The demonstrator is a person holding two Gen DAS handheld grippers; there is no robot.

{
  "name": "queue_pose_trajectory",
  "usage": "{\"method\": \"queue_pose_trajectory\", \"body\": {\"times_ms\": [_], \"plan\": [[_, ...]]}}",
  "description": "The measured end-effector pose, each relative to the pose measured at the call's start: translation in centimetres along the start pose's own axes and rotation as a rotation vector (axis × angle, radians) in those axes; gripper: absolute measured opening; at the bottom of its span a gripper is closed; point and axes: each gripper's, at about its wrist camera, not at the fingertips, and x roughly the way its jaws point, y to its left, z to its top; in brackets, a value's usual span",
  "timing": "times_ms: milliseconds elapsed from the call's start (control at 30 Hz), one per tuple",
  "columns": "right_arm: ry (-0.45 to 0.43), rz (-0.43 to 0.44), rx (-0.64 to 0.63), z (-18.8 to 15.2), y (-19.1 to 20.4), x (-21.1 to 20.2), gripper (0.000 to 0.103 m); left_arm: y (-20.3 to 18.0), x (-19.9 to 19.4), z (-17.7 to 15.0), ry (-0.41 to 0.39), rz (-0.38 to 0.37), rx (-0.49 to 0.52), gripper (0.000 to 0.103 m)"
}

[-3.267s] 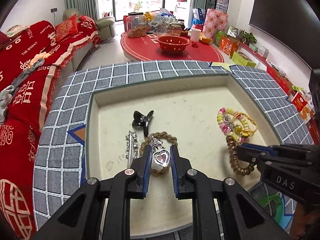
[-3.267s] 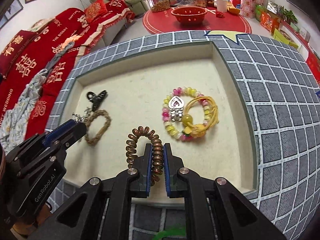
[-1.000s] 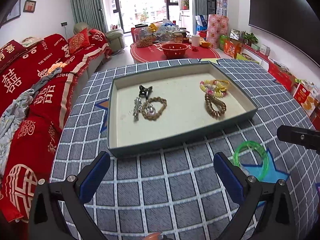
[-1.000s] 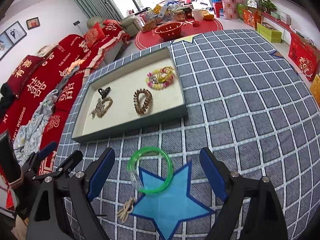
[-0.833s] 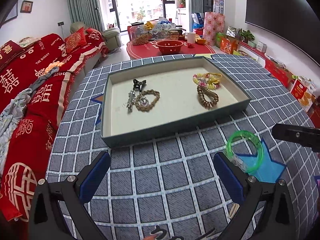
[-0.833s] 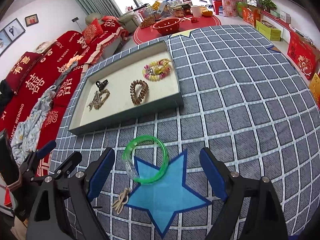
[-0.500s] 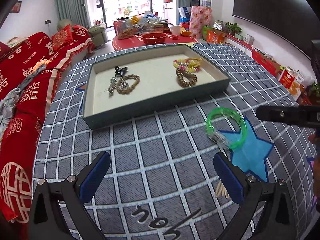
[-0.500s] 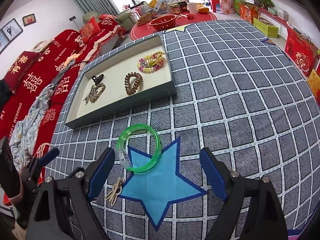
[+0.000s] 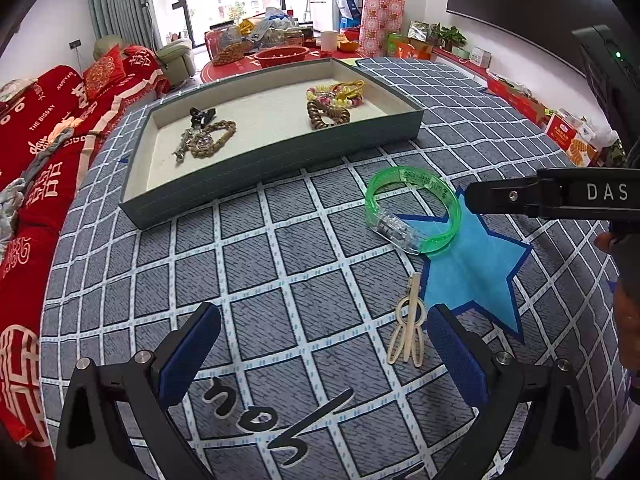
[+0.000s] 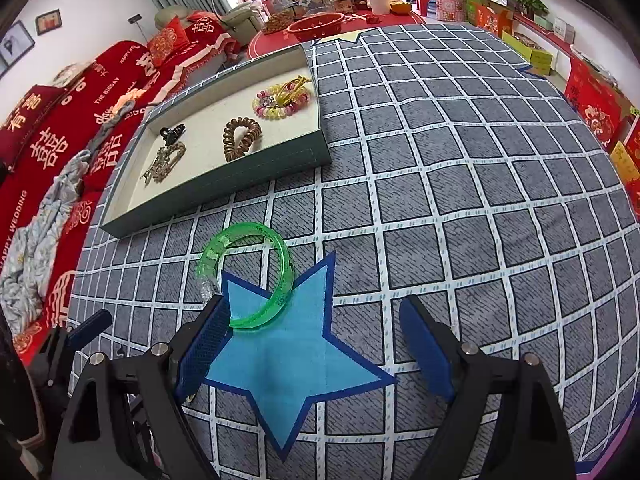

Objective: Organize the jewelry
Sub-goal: 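Grasp the beige hair clips with the left tool while the right tool grasps the green bangle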

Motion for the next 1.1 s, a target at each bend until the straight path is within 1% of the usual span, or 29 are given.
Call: {"method": "queue_pose_trajectory", "body": {"times_ms": [467, 567, 800, 967, 1033, 1100], "plan": [[0.010, -0.038, -0.052, 0.8, 0.8, 1.5, 0.089, -1.7, 0.4, -0.2, 0.015, -0.002, 0.032, 0.103], [0.012, -0.060, -0.070, 1.1, 1.0, 1.9, 0.089, -2.0, 0.7, -0.2, 0.017, -0.002, 0.045, 0.103], [0.018, -0.123, -0.155, 1.8, 2.0, 3.4, 0.089, -2.6, 1.4, -0.1, 0.018, 0.016, 0.060, 0.103], [0.019, -0.170, -0.229, 2.0, 3.2, 4.1, 0.088, -2.7, 1.7, 0.1, 0.020, 0.005, 0.060, 0.101], [0.015, -0.192, -0.254, 1.9, 3.6, 4.3, 0.083, -2.8, 1.7, 0.1, 0.019, -0.003, 0.062, 0.098], [0.008, -0.185, -0.271, 1.9, 3.9, 4.2, 0.078, -2.9, 1.7, 0.2, 0.017, -0.001, 0.070, 0.098]]}}
